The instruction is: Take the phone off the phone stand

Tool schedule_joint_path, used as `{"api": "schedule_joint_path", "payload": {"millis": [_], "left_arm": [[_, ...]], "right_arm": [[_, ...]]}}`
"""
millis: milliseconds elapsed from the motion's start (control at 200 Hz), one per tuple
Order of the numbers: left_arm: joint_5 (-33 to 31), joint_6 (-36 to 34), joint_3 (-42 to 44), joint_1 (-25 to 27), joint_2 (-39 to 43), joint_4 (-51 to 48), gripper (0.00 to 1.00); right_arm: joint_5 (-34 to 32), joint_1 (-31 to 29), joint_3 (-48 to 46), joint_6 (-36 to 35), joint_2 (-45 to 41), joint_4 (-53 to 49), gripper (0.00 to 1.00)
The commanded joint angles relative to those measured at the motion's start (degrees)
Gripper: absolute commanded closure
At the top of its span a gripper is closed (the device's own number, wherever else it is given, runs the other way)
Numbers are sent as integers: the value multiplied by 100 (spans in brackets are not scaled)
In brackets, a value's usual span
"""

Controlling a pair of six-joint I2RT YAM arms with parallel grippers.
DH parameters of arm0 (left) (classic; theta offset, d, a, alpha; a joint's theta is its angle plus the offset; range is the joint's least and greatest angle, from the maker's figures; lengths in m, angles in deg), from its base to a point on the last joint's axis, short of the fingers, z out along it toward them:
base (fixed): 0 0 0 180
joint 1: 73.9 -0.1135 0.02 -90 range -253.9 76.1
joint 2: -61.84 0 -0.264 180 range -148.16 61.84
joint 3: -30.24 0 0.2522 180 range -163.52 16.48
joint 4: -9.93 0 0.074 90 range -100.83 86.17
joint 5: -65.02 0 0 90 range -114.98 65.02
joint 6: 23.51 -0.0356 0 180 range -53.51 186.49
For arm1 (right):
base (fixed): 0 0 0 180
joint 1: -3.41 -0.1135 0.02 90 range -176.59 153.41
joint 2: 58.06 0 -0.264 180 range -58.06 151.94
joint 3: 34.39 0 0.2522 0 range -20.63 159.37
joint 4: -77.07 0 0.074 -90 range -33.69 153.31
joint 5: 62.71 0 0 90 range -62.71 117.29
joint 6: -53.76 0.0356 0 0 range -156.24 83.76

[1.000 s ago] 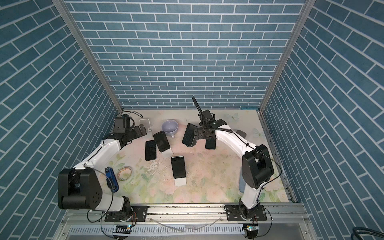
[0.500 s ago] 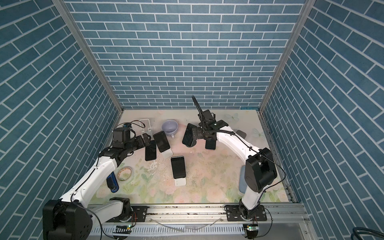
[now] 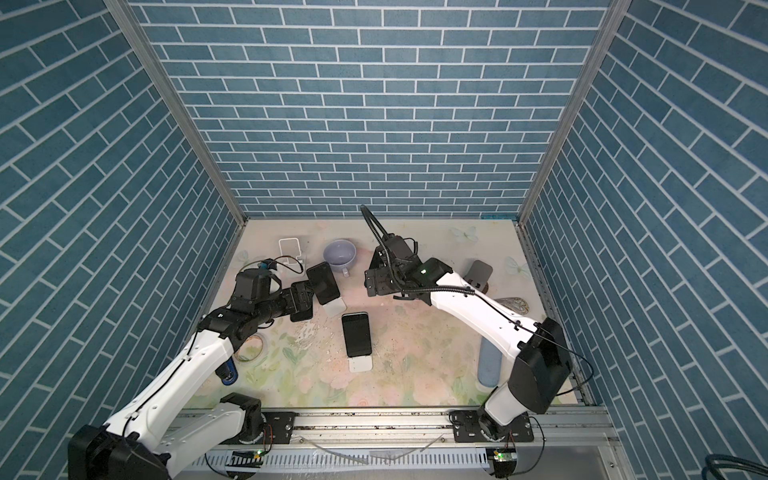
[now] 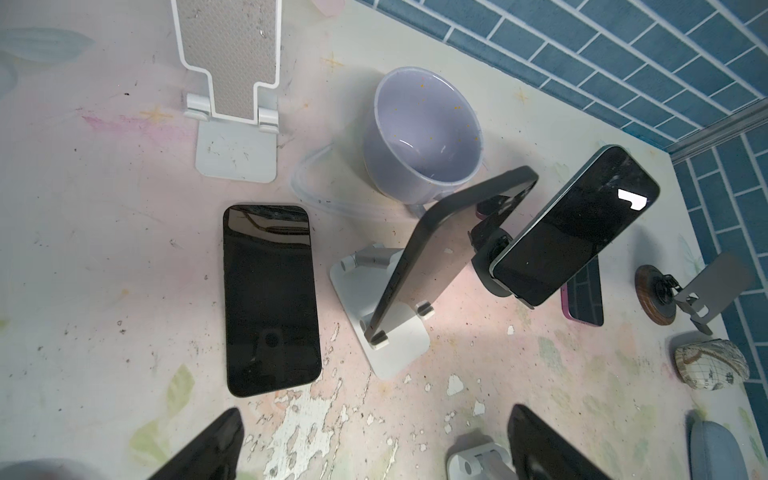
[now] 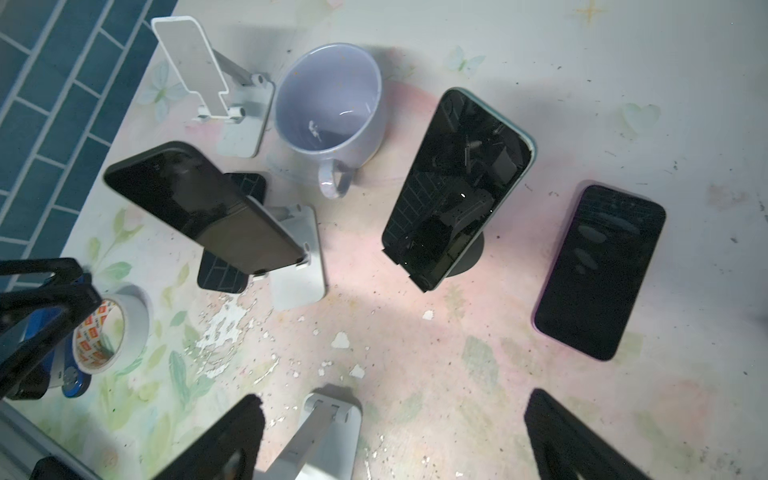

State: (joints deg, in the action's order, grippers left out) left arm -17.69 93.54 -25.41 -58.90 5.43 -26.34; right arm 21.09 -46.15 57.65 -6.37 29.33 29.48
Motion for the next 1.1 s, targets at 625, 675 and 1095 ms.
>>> {"api": "schedule_joint_path", "payload": {"millis": [625, 675, 1095], "left_arm": [[-166, 140, 435, 82, 743, -597, 0], [-174, 147, 453, 90, 808, -604, 0], [-290, 99, 477, 90, 1120, -794, 0]], "right_arm": [[-1411, -1954, -19, 1100, 50, -446, 1], [-1431, -2010, -5, 1171, 113, -478, 1], [-1632, -2119, 271, 1603, 691, -655, 1]]}}
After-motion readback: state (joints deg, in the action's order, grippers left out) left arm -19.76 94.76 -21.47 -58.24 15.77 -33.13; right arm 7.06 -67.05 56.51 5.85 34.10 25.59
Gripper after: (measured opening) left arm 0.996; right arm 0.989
